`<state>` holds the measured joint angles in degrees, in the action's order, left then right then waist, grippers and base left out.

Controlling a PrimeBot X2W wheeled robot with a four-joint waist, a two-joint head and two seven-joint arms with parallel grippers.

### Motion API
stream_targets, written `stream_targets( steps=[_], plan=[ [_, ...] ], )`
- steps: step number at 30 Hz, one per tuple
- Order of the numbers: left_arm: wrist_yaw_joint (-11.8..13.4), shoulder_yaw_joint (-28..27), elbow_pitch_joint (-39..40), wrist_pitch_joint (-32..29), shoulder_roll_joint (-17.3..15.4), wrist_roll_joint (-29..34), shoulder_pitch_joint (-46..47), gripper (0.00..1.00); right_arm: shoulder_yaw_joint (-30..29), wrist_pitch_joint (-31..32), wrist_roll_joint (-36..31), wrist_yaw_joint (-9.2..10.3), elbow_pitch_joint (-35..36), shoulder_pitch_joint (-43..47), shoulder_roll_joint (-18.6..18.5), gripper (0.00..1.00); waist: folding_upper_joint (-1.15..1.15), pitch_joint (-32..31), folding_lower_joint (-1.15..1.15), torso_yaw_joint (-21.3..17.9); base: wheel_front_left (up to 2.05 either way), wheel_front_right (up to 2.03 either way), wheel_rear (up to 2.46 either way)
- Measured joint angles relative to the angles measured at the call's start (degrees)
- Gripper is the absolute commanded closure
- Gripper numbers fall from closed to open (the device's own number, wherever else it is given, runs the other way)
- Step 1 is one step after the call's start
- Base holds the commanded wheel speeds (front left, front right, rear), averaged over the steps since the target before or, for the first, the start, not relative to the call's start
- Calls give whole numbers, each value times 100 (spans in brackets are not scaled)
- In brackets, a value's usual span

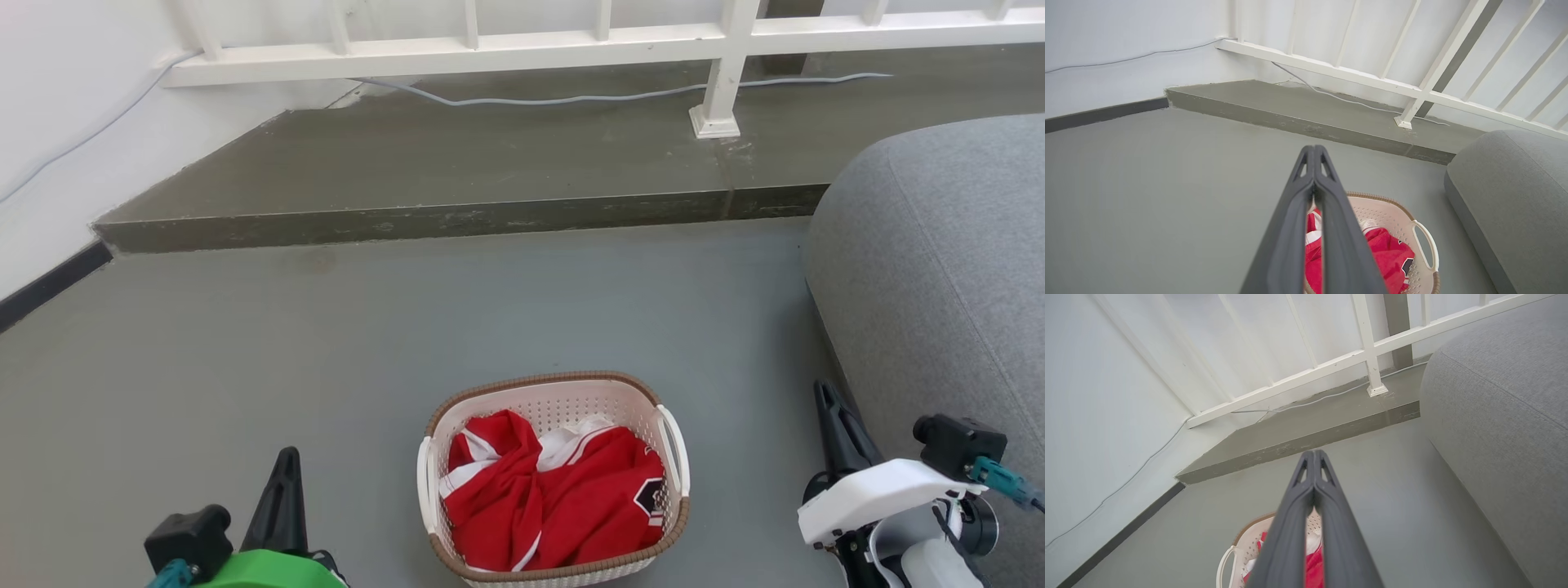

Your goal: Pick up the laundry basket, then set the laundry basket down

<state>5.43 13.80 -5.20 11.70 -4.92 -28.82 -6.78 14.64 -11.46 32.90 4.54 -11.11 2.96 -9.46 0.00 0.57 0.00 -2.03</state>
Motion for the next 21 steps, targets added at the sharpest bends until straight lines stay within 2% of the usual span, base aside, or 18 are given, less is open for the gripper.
stream_targets(
  steps=[21],
  plan=[
    [-247,-348,-149,-368,-3,-1699,105,100,-494,404,1515,-252,-22,-50,98,100,0,-5,0,49,0,0,0]
  ],
)
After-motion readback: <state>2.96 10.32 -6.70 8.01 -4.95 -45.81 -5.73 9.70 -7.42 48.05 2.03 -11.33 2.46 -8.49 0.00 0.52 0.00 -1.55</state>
